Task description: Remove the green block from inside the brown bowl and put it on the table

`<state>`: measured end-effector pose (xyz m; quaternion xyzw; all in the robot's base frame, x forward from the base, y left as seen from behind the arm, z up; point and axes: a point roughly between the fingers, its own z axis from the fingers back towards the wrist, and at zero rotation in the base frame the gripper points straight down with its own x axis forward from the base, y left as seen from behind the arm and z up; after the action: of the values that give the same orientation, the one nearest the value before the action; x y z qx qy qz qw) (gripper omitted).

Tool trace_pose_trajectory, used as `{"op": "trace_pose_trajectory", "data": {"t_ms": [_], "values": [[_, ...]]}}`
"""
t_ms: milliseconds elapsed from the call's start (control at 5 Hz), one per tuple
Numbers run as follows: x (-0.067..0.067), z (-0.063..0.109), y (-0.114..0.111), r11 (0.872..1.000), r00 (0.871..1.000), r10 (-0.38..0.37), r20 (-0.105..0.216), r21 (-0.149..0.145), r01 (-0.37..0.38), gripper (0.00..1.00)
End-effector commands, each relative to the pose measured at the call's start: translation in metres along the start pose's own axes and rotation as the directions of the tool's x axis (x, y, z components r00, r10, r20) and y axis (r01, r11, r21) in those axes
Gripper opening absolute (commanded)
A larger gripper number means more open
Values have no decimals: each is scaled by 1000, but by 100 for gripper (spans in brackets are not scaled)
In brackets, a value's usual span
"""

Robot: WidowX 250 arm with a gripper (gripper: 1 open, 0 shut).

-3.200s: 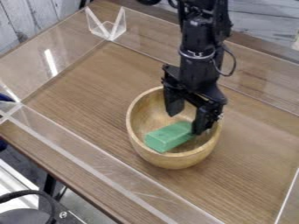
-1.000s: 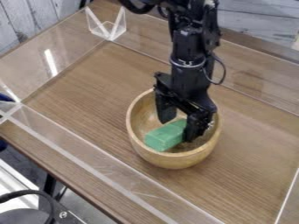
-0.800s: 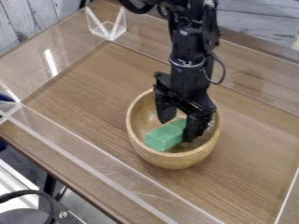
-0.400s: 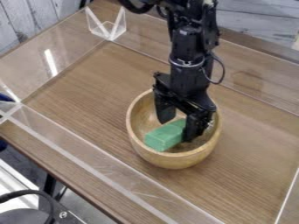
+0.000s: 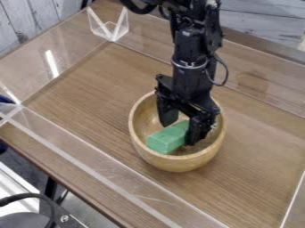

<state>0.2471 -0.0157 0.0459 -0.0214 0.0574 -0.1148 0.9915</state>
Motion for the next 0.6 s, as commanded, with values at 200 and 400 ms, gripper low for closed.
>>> {"op": "trace_pose_trajectory", "data": {"t_ms": [200, 400], "values": [[9, 12, 3, 1000, 999, 9, 43, 7, -9, 100], [10, 14, 4, 1000, 999, 10, 44, 7, -11, 100]]}}
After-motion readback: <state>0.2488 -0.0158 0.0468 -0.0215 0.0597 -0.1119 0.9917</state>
